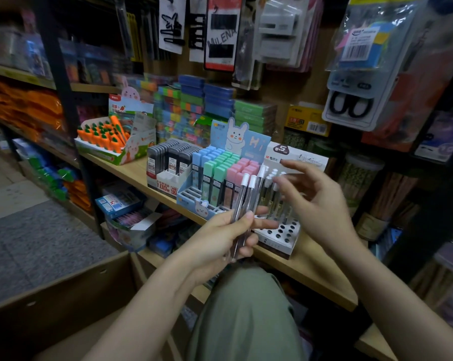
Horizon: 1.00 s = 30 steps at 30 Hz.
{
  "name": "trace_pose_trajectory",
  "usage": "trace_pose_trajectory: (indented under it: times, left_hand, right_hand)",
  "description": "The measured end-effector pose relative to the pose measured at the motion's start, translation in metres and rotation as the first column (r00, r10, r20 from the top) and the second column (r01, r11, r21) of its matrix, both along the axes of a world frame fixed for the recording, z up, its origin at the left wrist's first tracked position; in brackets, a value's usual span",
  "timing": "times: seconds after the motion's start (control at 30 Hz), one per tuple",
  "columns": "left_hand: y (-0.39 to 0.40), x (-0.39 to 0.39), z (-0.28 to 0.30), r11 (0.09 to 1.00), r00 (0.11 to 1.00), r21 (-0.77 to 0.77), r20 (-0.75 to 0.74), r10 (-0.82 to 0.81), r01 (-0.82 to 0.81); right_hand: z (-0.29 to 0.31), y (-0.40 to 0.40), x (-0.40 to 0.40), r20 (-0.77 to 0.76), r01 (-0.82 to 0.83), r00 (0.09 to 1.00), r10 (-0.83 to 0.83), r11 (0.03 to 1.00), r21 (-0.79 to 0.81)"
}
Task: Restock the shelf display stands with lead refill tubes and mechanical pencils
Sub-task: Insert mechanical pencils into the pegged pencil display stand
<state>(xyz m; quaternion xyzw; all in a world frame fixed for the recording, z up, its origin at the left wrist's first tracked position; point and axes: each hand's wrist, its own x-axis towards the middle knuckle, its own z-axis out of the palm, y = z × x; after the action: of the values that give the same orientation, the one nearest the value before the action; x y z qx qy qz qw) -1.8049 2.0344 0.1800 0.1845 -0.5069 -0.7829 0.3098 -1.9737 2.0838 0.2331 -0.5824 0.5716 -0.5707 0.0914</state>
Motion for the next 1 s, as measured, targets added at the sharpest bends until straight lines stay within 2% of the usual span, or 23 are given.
trace_pose_trajectory:
  times: [0.1,0.2,0.37,0.53,0.6,0.7,0.83,1.0]
  left_hand:
    - [0.002,0.002,0.003,0.994,0.991,0.029,-0.085,-0.106,0.108]
    - [0.003,0.008,0.003,0.986,0.981,0.007,-0.108,-0.164,0.166]
    - [0.005,0.012,-0.003,0.994,0.999,-0.102,0.035,-0.022,0.025]
    - [0.007,0.012,-0.008,0.999,1.000,-0.050,0.000,0.020,-0.020]
    - [0.006,0.011,-0.010,0.993,0.995,-0.088,0.058,0.081,-0.076]
    - [0.000,0.018,-0.014,0.967,0.967,-0.173,0.138,0.212,-0.188]
    - [-0.009,0.030,-0.020,0.964,0.958,-0.068,0.116,0.263,-0.257]
    - [-0.009,0.028,-0.025,0.944,0.930,-0.061,0.161,0.331,-0.326]
  right_hand:
    - [0.005,-0.001,0.017,0.171,-0.195,0.968,0.186,0.980,0.037]
    - [0.004,-0.002,0.022,0.282,-0.252,0.930,0.236,0.968,0.019]
    - [0.004,-0.002,0.020,0.250,-0.151,0.958,0.142,0.988,0.015]
    - [0.003,0.000,0.020,0.279,-0.236,0.934,0.224,0.972,0.010]
    - [0.007,0.002,0.015,0.227,-0.198,0.953,0.202,0.979,-0.039]
    - [0.015,0.006,-0.005,0.081,-0.058,0.994,0.068,0.991,-0.124]
    - [0.010,0.012,-0.030,-0.100,0.119,0.985,-0.138,0.977,-0.175]
    - [-0.012,0.007,-0.036,-0.200,0.150,0.961,-0.193,0.966,-0.211]
